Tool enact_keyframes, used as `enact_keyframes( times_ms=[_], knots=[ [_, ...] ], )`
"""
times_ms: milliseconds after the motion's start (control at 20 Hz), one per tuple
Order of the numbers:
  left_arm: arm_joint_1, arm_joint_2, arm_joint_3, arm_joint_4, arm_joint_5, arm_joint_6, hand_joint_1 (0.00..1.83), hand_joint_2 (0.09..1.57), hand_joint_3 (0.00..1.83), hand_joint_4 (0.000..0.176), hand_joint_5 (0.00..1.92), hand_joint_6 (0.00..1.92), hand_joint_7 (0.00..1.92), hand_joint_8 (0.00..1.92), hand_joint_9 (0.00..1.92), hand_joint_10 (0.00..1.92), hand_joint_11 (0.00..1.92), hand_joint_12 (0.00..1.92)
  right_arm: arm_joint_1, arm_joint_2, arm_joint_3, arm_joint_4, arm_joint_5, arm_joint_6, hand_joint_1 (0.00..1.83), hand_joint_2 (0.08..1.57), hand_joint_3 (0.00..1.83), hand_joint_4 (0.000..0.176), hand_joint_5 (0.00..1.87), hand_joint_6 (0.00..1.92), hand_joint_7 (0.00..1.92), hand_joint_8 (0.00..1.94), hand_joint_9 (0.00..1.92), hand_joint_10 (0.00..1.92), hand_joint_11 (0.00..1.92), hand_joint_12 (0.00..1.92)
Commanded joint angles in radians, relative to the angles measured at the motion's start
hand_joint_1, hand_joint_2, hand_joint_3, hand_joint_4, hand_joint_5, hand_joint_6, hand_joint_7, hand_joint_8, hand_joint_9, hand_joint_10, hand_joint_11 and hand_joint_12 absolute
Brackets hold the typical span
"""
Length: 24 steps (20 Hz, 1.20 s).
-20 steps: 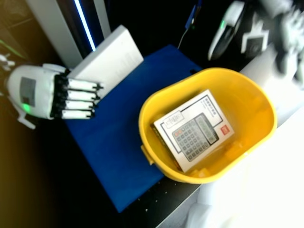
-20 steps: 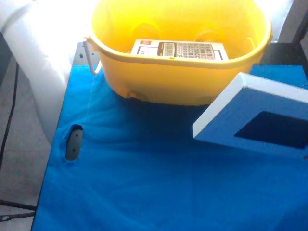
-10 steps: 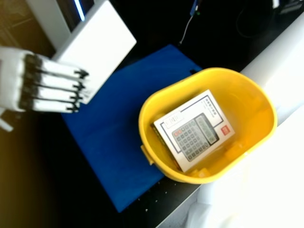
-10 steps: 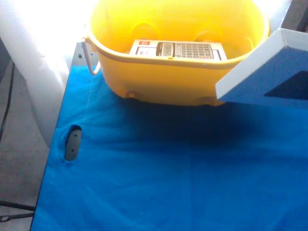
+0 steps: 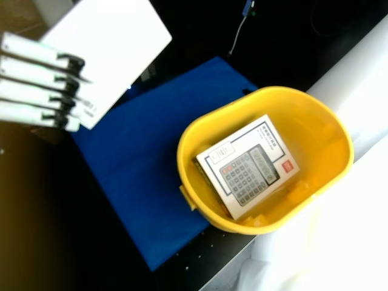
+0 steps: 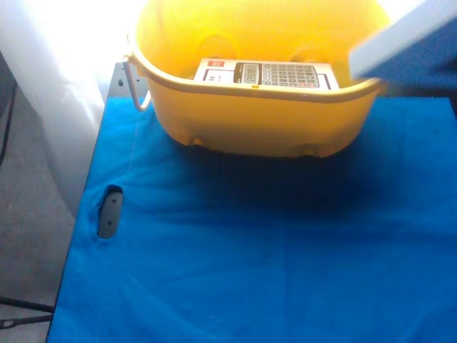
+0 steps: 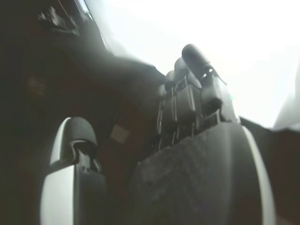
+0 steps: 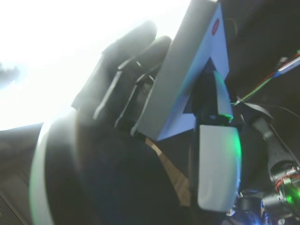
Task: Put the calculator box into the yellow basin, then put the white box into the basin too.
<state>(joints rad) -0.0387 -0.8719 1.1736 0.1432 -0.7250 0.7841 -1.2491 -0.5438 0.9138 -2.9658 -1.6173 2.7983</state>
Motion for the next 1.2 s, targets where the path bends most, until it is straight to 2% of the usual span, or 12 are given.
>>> enact_keyframes(
  times_ms=[0,50,100,200,250,300,400,500,700,800,1100,1150],
  knots=[
    [-0.014,0.002,0.0,-0.017,-0.091,0.011,0.64,1.11,0.0,0.0,0.39,0.05,0.47,0.04,0.45,0.19,0.0,1.26,0.025,0.004,0.014,0.04,-0.105,-0.005,1.27,1.09,0.0,0.0,1.08,0.88,0.97,0.97,0.95,0.95,0.8,1.23],
    [-0.015,0.001,0.0,-0.018,-0.085,0.017,0.66,1.08,0.0,0.0,0.39,0.02,0.45,0.01,0.37,0.29,0.0,1.35,0.062,0.003,0.025,0.04,-0.075,-0.021,1.24,1.09,0.0,0.0,1.1,0.86,0.97,0.98,0.99,0.84,0.81,1.22],
    [-0.014,0.001,0.001,-0.022,-0.083,0.022,0.66,1.11,0.0,0.0,0.43,0.03,0.4,0.0,0.24,0.44,0.0,1.38,0.096,0.003,0.033,0.036,-0.049,-0.024,1.35,1.1,0.01,0.0,1.01,0.89,0.97,1.0,0.95,1.1,0.82,1.22],
    [-0.014,0.001,0.001,-0.035,-0.08,0.042,0.64,1.16,0.01,0.0,0.4,0.01,0.39,0.0,0.24,0.49,0.0,1.36,0.217,-0.017,0.066,-0.009,0.047,-0.025,1.24,1.09,0.0,0.0,1.1,0.86,0.97,0.98,0.99,0.83,0.81,1.21],
    [-0.012,0.001,0.002,-0.037,-0.077,0.043,0.64,1.15,0.01,0.0,0.39,0.01,0.37,0.0,0.19,0.47,0.0,1.31,0.281,-0.041,0.087,-0.04,0.103,-0.026,1.35,1.1,0.01,0.0,1.01,0.89,0.97,1.0,0.96,1.1,0.82,1.22],
    [-0.01,0.005,0.002,-0.038,-0.073,0.043,0.64,1.16,0.01,0.0,0.42,0.02,0.38,0.01,0.18,0.48,0.0,1.33,0.36,-0.072,0.108,-0.046,0.174,-0.042,1.26,1.09,0.0,0.0,1.09,0.87,0.98,0.97,0.96,0.93,0.81,1.22],
    [-0.002,0.016,0.004,-0.047,-0.066,0.043,0.6,1.19,0.0,0.0,0.37,0.0,0.38,0.0,0.19,0.43,0.0,1.12,0.45,-0.125,0.143,-0.046,0.248,-0.1,1.37,1.1,0.0,0.0,0.99,0.9,0.96,1.02,0.94,1.17,0.81,1.23],
    [-0.002,0.009,0.005,-0.05,-0.061,0.05,0.61,1.18,0.0,0.0,0.33,0.0,0.3,0.0,0.18,0.42,0.0,1.05,0.471,-0.135,0.158,-0.046,0.266,-0.104,1.24,1.09,0.0,0.0,1.1,0.86,0.97,0.98,0.99,0.84,0.81,1.22],
    [0.019,0.008,0.009,-0.071,-0.063,0.054,0.51,1.23,0.0,0.0,0.28,0.0,0.16,0.01,0.14,0.33,0.0,0.76,0.577,-0.228,0.214,-0.046,0.353,-0.105,1.37,1.1,0.0,0.0,0.99,0.9,0.96,1.02,0.94,1.17,0.81,1.23],
    [0.029,0.003,0.014,-0.078,-0.063,0.054,0.56,1.14,0.0,0.0,0.29,0.0,0.34,0.02,0.22,0.26,0.0,0.92,0.63,-0.268,0.234,-0.046,0.392,-0.125,1.24,1.09,0.0,0.0,1.1,0.86,0.97,0.98,0.99,0.84,0.81,1.22],
    [0.044,-0.007,0.02,-0.088,-0.063,0.057,0.62,1.17,0.0,0.0,0.36,0.01,0.36,0.0,0.22,0.29,0.0,1.02,0.744,-0.358,0.268,-0.046,0.493,-0.211,1.37,1.1,0.0,0.0,0.99,0.9,0.96,1.02,0.94,1.17,0.81,1.23],
    [0.046,-0.011,0.021,-0.088,-0.063,0.057,0.62,1.17,0.0,0.0,0.33,0.01,0.37,0.0,0.22,0.3,0.0,1.07,0.753,-0.373,0.279,-0.046,0.5,-0.211,1.27,1.09,0.0,0.0,1.08,0.88,0.97,0.97,0.95,0.95,0.8,1.23]
  ],
)
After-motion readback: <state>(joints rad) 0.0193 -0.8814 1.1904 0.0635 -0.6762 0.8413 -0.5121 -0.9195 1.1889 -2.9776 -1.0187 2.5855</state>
